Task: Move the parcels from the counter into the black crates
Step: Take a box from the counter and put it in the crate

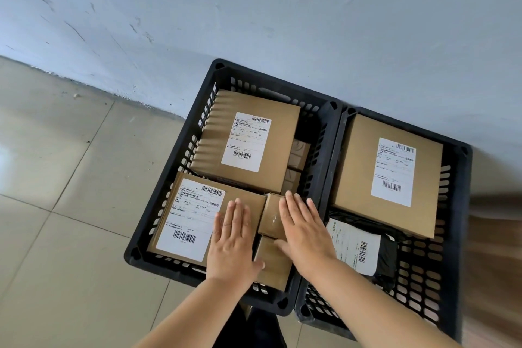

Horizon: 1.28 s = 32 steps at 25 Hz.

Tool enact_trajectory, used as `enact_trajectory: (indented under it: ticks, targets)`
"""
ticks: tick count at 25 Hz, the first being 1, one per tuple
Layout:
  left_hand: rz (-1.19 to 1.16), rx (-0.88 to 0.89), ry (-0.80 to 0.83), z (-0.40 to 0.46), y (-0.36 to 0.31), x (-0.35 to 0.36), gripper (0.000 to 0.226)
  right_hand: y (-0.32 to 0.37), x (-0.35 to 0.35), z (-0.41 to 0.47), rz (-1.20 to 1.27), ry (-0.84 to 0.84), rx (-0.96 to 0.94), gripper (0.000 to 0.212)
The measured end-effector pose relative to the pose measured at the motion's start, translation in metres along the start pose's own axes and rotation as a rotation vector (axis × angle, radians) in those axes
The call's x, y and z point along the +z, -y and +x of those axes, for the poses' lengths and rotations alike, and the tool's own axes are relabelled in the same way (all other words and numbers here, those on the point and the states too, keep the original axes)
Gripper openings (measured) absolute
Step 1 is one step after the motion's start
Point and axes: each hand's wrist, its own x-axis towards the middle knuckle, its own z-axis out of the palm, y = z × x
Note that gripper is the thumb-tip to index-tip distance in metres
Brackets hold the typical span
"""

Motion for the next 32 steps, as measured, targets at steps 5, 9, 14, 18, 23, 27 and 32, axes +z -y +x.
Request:
enact_trajectory:
  ticks: [5,9,14,18,23,27,32]
  targets:
    - [0.025,0.039,0.031,0.003,0.006,0.012,0.137,0.002,0.034,-0.014,0.024,0.064,-0.012,0.096]
    - [0.176,0.050,-0.038,0.012,0.014,0.009,0.132,0.002,0.038,-0.003,-0.051,0.004,-0.008,0.101]
    - [0.178,0.004,-0.079,0.020,0.053,-0.001,0.094,0.012,0.029,-0.007,0.021,0.014,0.014,0.108]
    - [0.223,0.059,-0.122,0.039,0.075,-0.005,0.085,0.030,0.029,0.004,0.127,-0.003,0.083,0.092]
    - [0.246,0.176,-0.108,0.052,0.077,0.002,0.078,0.038,0.042,0.014,0.060,-0.023,0.119,0.093]
    - [0.240,0.183,-0.072,0.053,0.083,0.005,0.078,0.041,0.047,0.018,0.049,-0.023,0.119,0.094]
    - [0.212,0.230,-0.040,0.053,0.081,-0.004,0.078,0.040,0.038,0.018,0.134,0.012,0.092,0.093]
